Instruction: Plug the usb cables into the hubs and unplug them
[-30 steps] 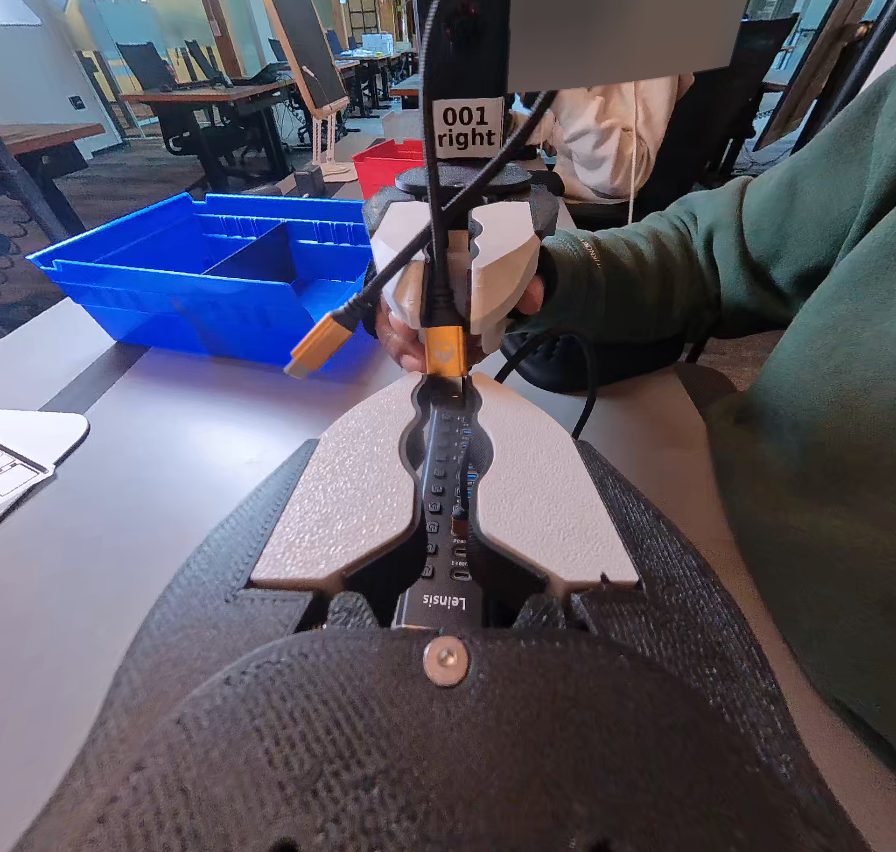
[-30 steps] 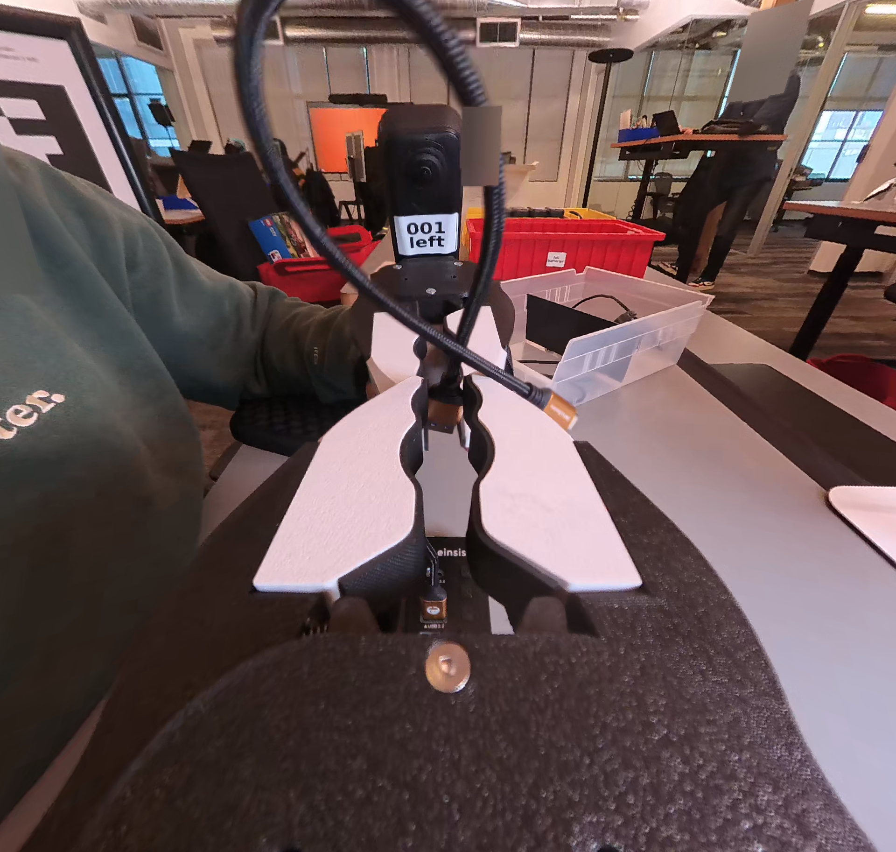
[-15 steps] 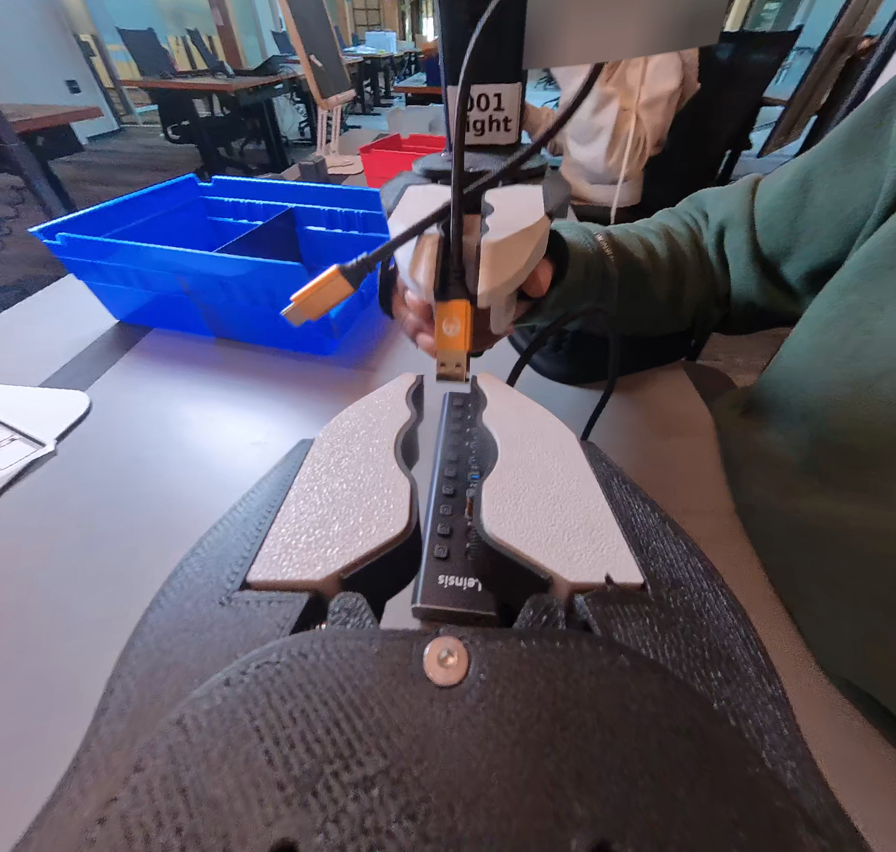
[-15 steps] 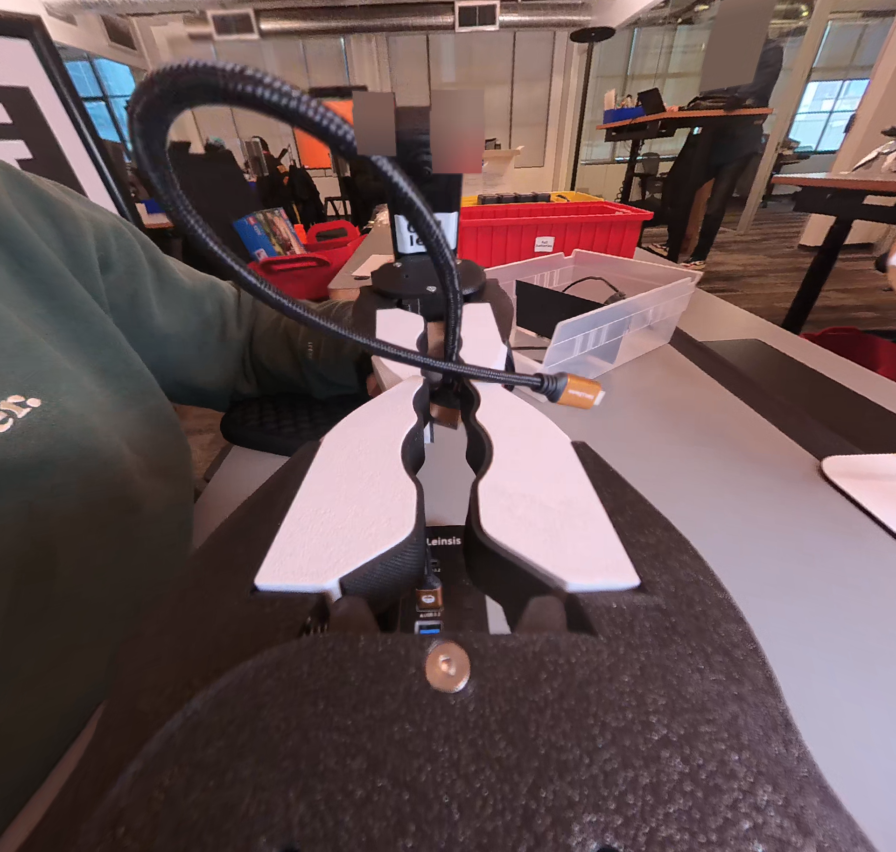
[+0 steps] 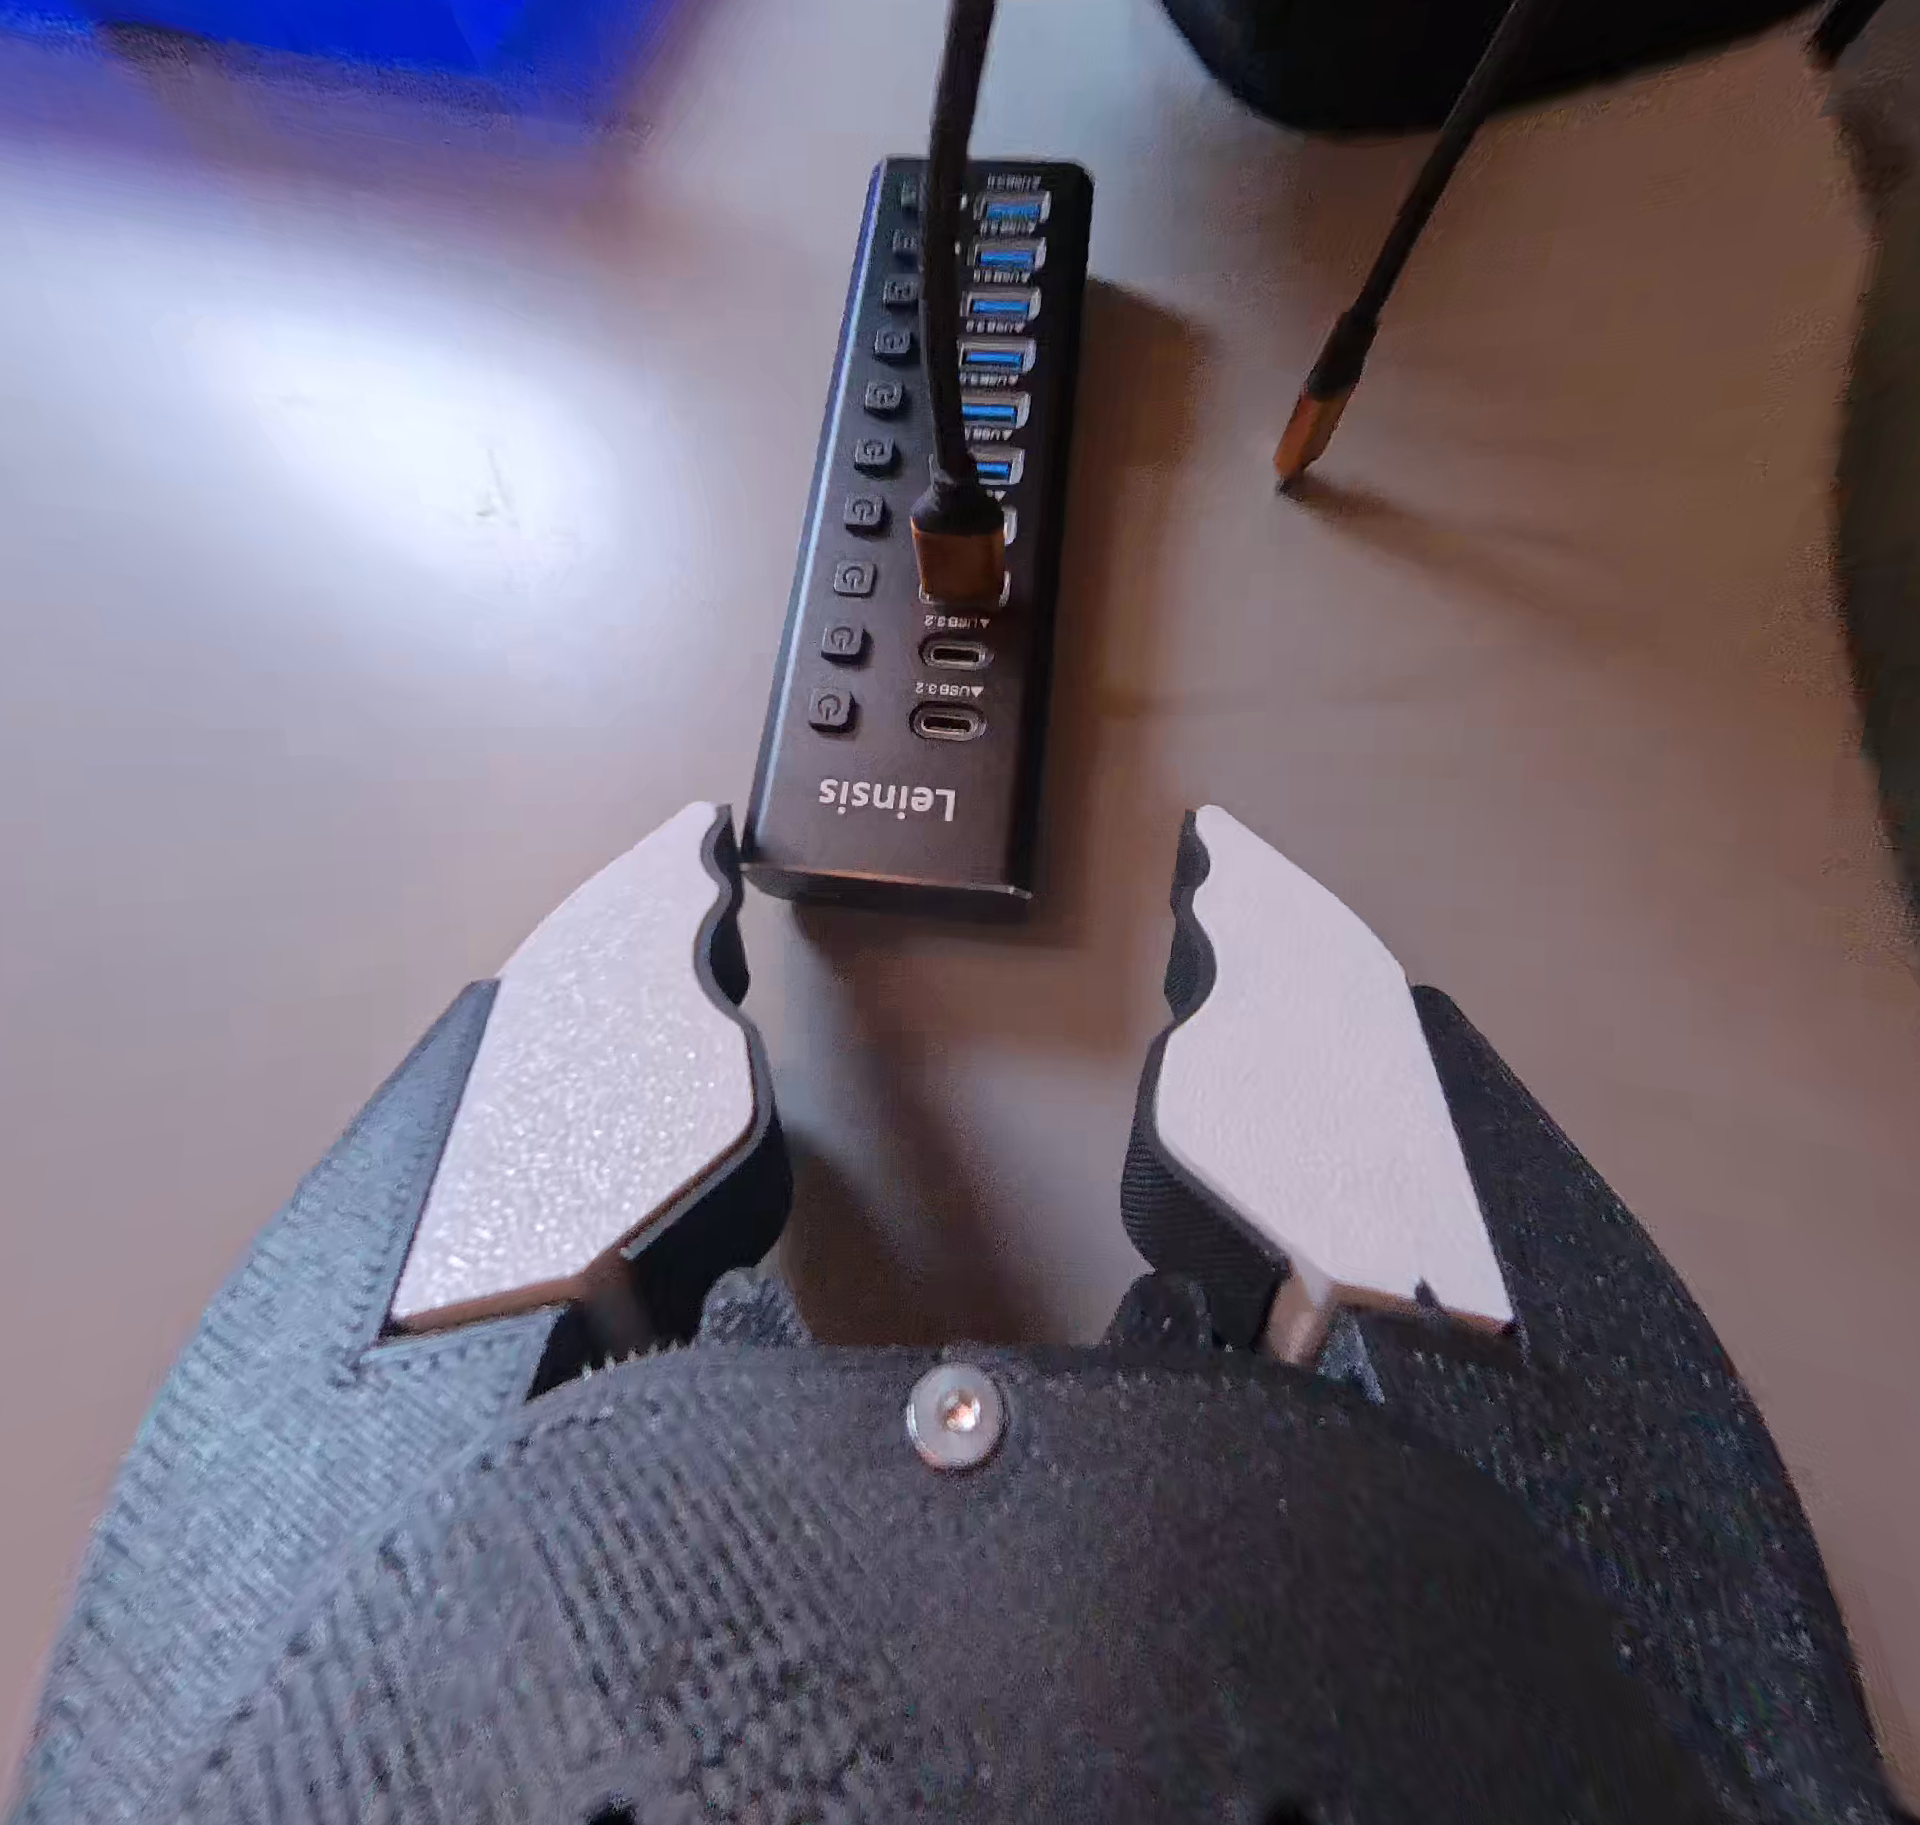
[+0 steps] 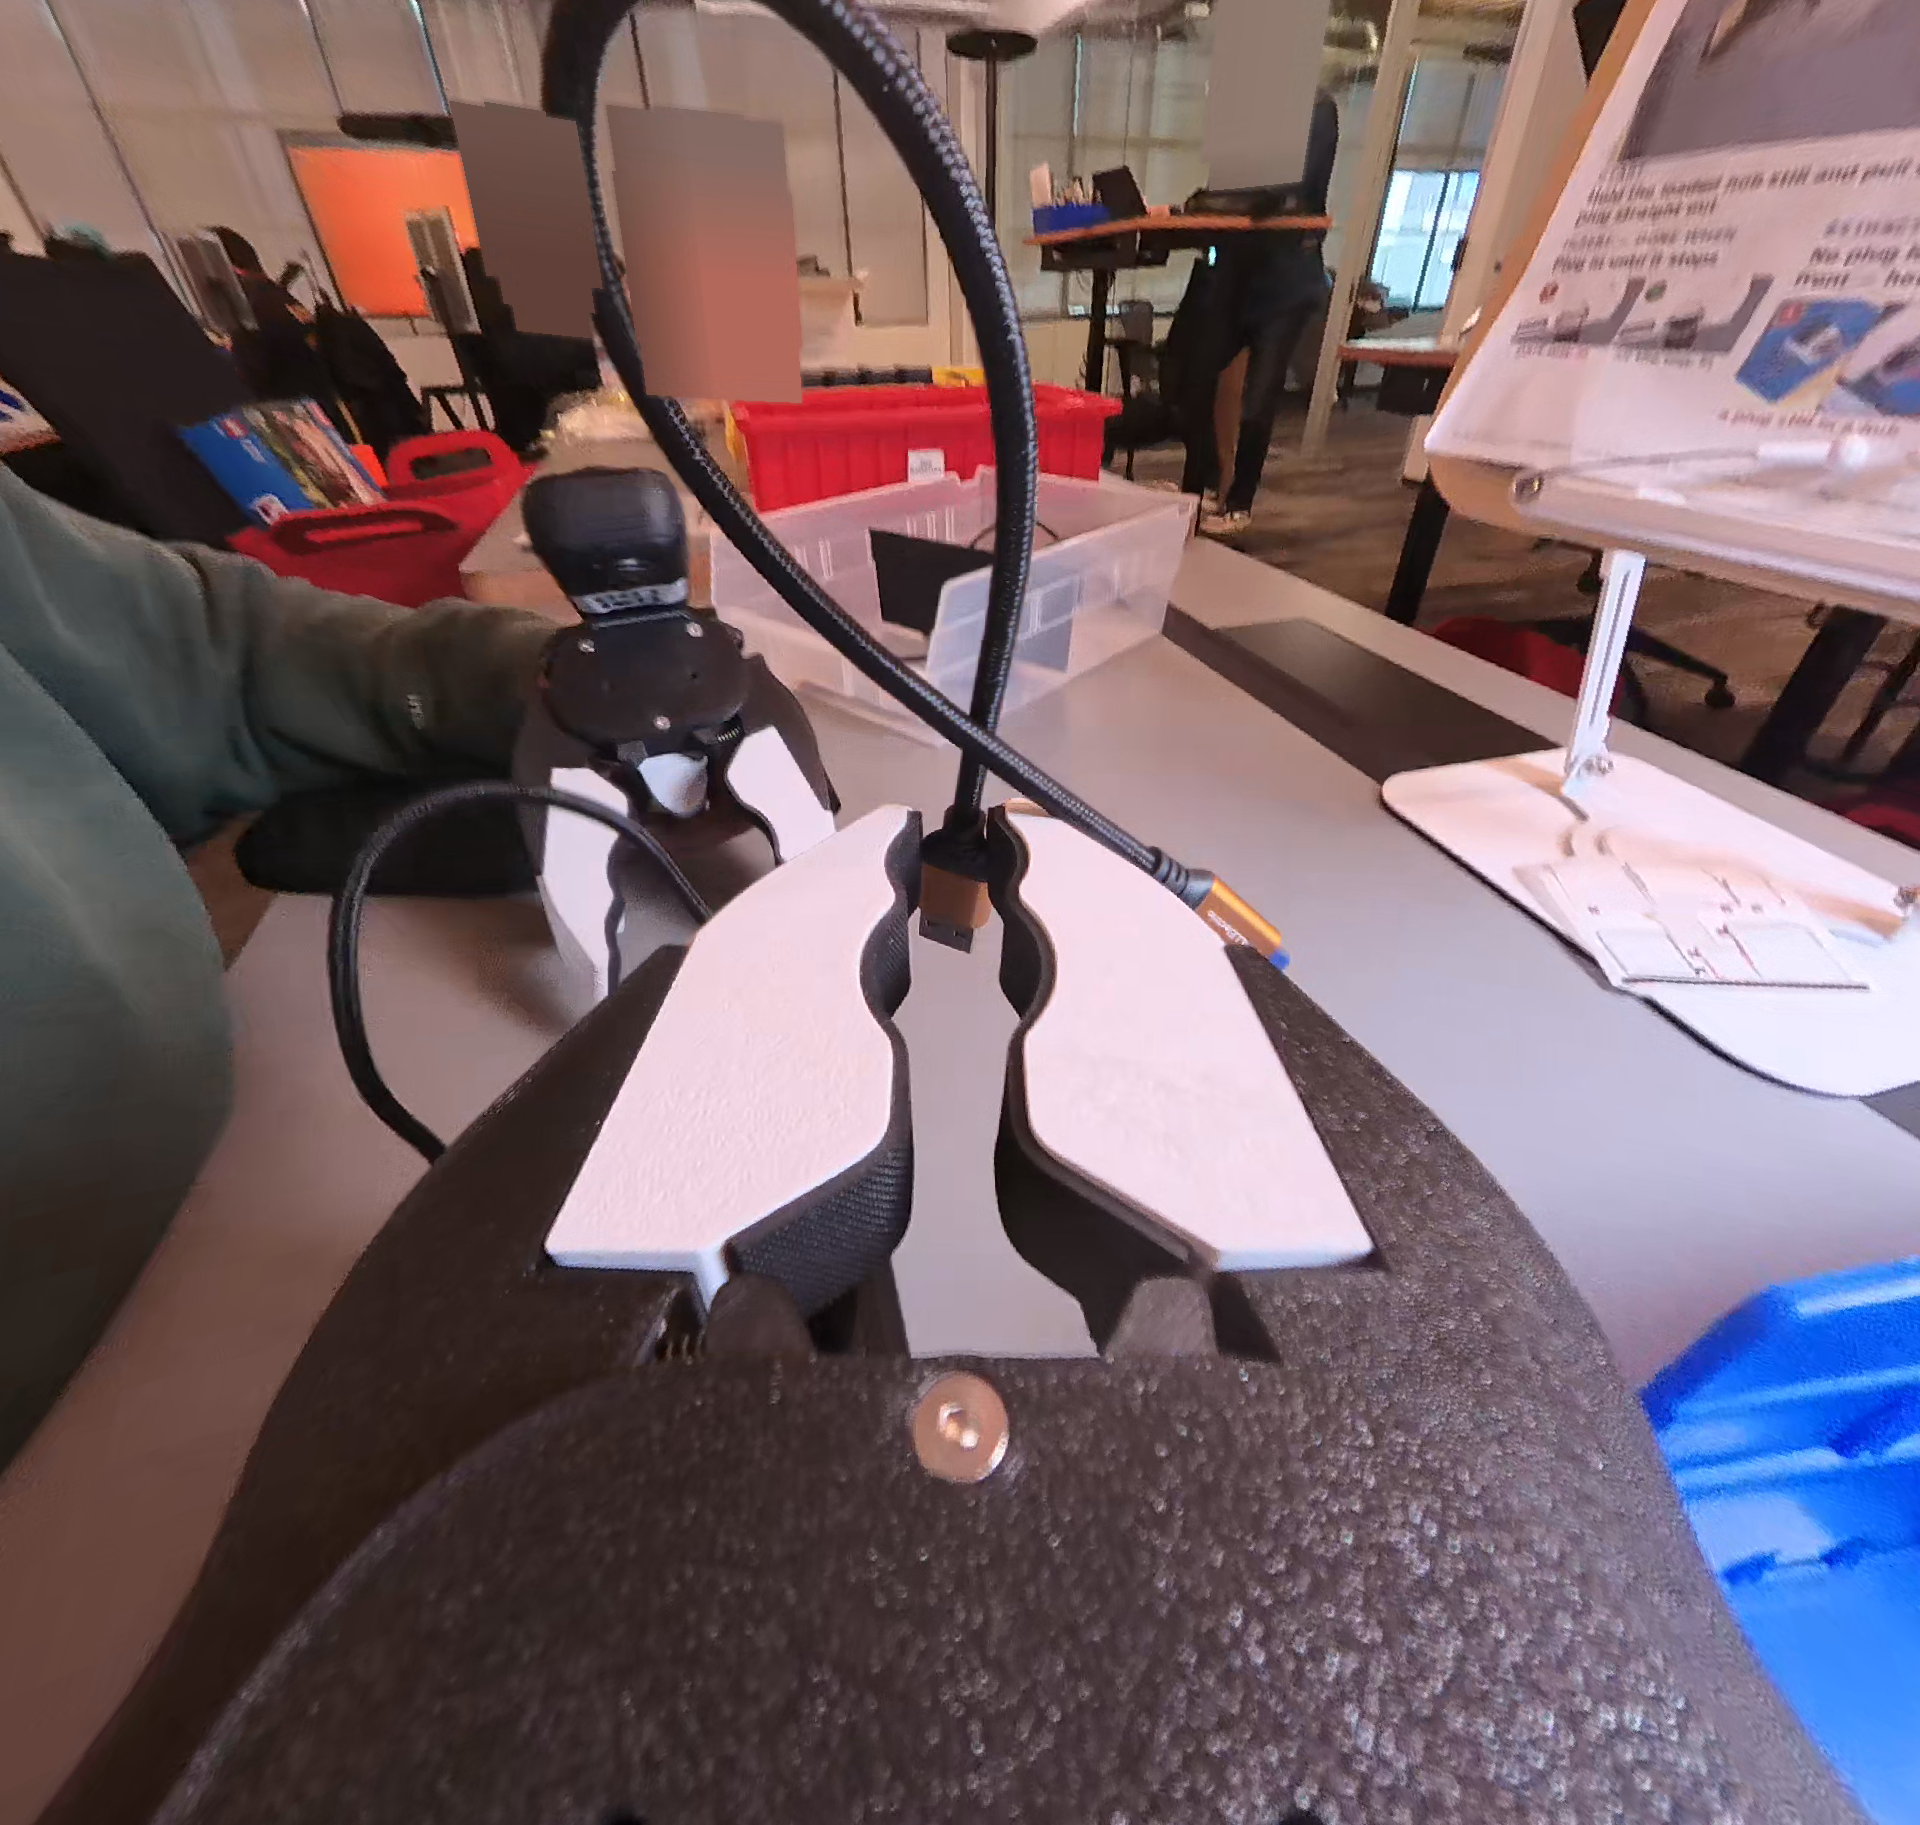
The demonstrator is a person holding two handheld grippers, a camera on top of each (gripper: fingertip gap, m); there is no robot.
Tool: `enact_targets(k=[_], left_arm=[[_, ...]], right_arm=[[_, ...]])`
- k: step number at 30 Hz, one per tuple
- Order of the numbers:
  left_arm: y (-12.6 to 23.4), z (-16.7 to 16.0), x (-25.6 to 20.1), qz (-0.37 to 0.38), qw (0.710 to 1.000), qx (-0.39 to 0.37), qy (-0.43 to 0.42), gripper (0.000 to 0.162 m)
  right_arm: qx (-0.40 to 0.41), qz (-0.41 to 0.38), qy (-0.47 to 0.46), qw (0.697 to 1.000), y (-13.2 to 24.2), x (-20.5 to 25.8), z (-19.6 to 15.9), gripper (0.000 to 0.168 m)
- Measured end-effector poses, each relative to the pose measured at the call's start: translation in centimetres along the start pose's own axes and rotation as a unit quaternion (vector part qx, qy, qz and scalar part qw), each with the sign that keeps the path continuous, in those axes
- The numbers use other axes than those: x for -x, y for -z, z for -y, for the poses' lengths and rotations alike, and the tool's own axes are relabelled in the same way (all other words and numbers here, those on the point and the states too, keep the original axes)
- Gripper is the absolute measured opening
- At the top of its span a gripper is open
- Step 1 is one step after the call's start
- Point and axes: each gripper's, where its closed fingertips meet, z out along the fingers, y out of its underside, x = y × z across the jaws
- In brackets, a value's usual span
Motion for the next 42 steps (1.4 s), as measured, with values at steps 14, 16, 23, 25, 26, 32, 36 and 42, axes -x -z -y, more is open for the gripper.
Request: enact_targets(k=[14, 16, 23, 25, 26, 32, 36, 42], left_arm=[[-1.4, 0.0, 1.3, 0.02, 0.999, 0.029, -0.027, 0.06], [-1.3, 0.0, 1.4, 0.034, 0.998, 0.038, -0.046, 0.06], [0.9, 1.6, 1.3, 0.05, 0.997, 0.009, -0.062, 0.06], [2.0, 2.1, 1.6, 0.059, 0.996, -0.01, -0.061, 0.06], [2.5, 2.4, 1.8, 0.063, 0.996, -0.018, -0.06, 0.06], [4.7, 3.2, 2.4, 0.073, 0.994, -0.053, -0.058, 0.058], [6.9, 5.6, 2.4, 0.077, 0.987, -0.133, -0.056, 0.0], [7.0, 4.4, 3.1, 0.09, 0.989, -0.106, -0.055, 0.0]], right_arm=[[0.054, 0.015, -0.03, 0.998, -0.8, 0.6, -2.2, 0.013], [0.061, 0.013, -0.041, 0.997, -0.9, 0.5, -2.7, 0.013], [0.134, -0.011, -0.071, 0.988, -0.9, -0.7, -5.7, 0.013], [0.162, -0.019, -0.087, 0.983, -0.8, -1.1, -6.9, 0.013], [0.183, -0.025, -0.095, 0.978, -0.7, -1.3, -7.7, 0.013], [0.307, -0.067, -0.123, 0.941, 0.8, -2.5, -11.8, 0.013], [0.372, -0.103, -0.108, 0.916, 2.2, -3.3, -13.6, 0.012], [0.38, -0.119, -0.102, 0.911, 2.5, -3.8, -13.9, 0.011]])
